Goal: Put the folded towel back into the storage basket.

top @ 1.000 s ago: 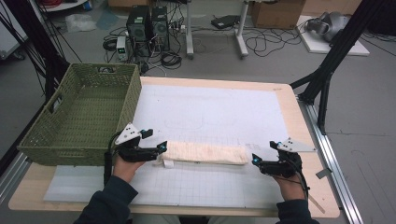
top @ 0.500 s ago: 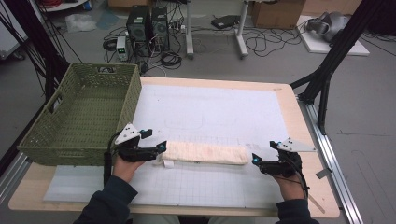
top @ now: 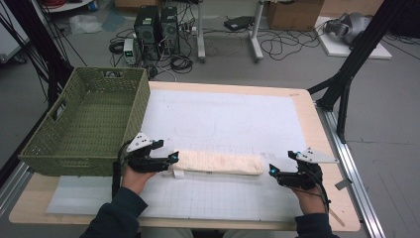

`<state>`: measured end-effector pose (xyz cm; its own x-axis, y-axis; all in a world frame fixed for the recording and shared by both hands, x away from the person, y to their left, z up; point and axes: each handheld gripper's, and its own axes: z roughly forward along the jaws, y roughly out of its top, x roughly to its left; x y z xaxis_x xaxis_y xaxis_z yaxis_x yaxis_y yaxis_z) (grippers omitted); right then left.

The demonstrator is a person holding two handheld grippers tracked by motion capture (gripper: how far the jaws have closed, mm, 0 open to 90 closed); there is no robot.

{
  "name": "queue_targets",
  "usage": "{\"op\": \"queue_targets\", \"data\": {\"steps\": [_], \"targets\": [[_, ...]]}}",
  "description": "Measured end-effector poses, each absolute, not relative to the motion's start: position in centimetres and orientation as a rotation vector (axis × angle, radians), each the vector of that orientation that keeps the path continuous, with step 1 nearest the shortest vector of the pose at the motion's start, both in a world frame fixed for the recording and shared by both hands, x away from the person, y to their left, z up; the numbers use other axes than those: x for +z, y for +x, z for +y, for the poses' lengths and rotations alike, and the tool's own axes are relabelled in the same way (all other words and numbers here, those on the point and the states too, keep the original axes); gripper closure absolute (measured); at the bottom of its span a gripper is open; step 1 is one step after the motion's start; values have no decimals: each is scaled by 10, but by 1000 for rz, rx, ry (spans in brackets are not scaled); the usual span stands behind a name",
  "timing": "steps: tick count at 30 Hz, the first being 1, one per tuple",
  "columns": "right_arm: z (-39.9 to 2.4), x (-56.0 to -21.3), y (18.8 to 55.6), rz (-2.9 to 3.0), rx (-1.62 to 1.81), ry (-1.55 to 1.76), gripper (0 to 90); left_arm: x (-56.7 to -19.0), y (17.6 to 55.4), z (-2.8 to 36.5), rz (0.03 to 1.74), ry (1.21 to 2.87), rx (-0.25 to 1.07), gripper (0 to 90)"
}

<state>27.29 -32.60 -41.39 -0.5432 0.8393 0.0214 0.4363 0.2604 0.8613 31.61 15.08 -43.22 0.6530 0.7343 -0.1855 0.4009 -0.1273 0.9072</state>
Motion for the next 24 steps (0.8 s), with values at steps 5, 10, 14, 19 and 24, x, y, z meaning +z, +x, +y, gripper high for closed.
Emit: {"op": "queue_targets", "data": {"steps": [5, 10, 14, 19, 24], "targets": [[-328, -414, 273, 2092, 1212, 1157, 117, -434, 317, 148, 935, 1762, 362, 211], [-328, -415, 272, 2091, 1212, 1157, 117, -437, 317, 145, 972, 1819, 325, 248], [-327, -415, 272, 2097, 1209, 1160, 117, -441, 318, 141, 981, 1895, 320, 285], [-326, -415, 272, 2100, 1212, 1155, 117, -444, 317, 138, 972, 1961, 308, 341], [-326, -416, 272, 2106, 1208, 1152, 117, -449, 317, 132, 950, 2032, 299, 424]]}}
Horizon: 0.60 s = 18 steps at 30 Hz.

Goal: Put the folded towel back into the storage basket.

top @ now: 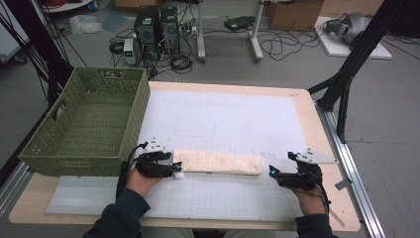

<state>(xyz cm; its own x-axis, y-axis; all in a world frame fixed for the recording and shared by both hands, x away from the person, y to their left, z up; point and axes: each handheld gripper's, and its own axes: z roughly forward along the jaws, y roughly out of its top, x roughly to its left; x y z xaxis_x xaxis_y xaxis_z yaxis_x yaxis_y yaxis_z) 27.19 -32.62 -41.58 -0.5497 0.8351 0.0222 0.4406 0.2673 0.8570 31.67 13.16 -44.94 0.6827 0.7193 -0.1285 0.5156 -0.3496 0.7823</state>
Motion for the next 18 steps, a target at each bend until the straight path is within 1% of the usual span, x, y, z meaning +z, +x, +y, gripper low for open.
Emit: {"op": "queue_targets", "data": {"steps": [7, 9, 11, 12, 14, 18], "targets": [[-327, -416, 271, 2099, 1227, 1166, 117, -450, 315, 127, 940, 2037, 321, 512], [-326, -417, 271, 2102, 1229, 1166, 117, -451, 315, 127, 936, 2033, 313, 569], [-326, -417, 271, 2097, 1235, 1167, 117, -451, 315, 125, 918, 2028, 302, 671], [-326, -417, 270, 2098, 1237, 1169, 117, -451, 314, 124, 914, 2029, 305, 706], [-326, -417, 270, 2095, 1248, 1172, 117, -451, 313, 123, 906, 2034, 310, 743], [-327, -417, 270, 2087, 1258, 1181, 117, -451, 314, 123, 914, 2030, 312, 789]]}}
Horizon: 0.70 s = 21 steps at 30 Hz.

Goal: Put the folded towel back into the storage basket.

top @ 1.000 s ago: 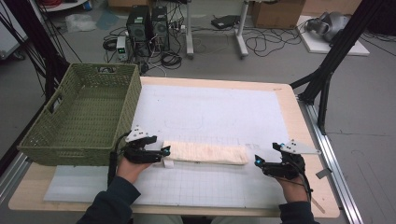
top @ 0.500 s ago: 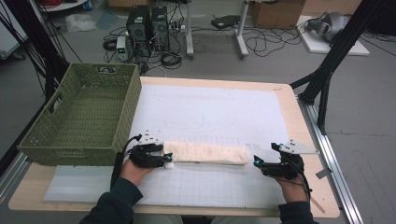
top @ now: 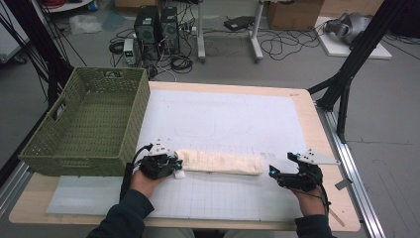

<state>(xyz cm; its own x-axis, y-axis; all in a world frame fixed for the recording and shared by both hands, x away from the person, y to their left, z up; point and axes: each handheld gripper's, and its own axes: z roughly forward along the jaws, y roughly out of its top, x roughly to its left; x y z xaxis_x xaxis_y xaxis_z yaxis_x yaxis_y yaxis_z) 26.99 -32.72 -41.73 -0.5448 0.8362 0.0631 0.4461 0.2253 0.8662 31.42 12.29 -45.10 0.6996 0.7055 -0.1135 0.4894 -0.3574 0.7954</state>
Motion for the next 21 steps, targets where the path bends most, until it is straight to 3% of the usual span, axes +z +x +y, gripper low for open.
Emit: {"op": "queue_targets", "data": {"steps": [21], "targets": [[-313, -421, 277, 2121, 1270, 1221, 117, -448, 315, 125, 938, 1974, 311, 814]]}}
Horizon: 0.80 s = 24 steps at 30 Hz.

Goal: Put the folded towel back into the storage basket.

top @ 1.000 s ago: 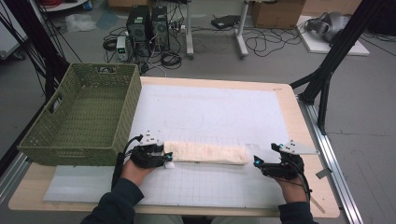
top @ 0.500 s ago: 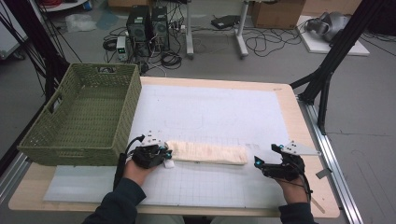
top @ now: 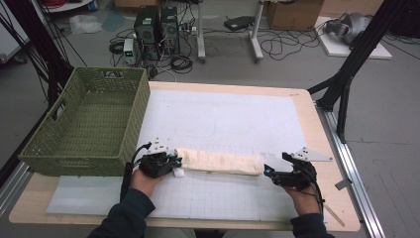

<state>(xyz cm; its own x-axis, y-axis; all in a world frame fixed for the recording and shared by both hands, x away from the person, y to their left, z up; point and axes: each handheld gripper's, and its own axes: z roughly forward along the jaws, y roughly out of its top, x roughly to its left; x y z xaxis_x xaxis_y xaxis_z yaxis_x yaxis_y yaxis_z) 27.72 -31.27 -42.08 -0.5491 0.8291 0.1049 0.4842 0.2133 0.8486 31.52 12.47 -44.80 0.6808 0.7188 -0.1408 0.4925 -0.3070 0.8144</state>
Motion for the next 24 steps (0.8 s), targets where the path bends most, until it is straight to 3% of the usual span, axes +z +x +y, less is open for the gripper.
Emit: {"op": "queue_targets", "data": {"steps": [5, 14, 24], "targets": [[-304, -427, 280, 2173, 1215, 1197, 123, -444, 313, 126, 925, 1951, 306, 814], [-308, -429, 286, 2150, 1244, 1262, 347, -444, 311, 129, 915, 1929, 289, 813], [-283, -445, 288, 2331, 1120, 1197, 478, -445, 310, 128, 915, 1936, 297, 812]]}}
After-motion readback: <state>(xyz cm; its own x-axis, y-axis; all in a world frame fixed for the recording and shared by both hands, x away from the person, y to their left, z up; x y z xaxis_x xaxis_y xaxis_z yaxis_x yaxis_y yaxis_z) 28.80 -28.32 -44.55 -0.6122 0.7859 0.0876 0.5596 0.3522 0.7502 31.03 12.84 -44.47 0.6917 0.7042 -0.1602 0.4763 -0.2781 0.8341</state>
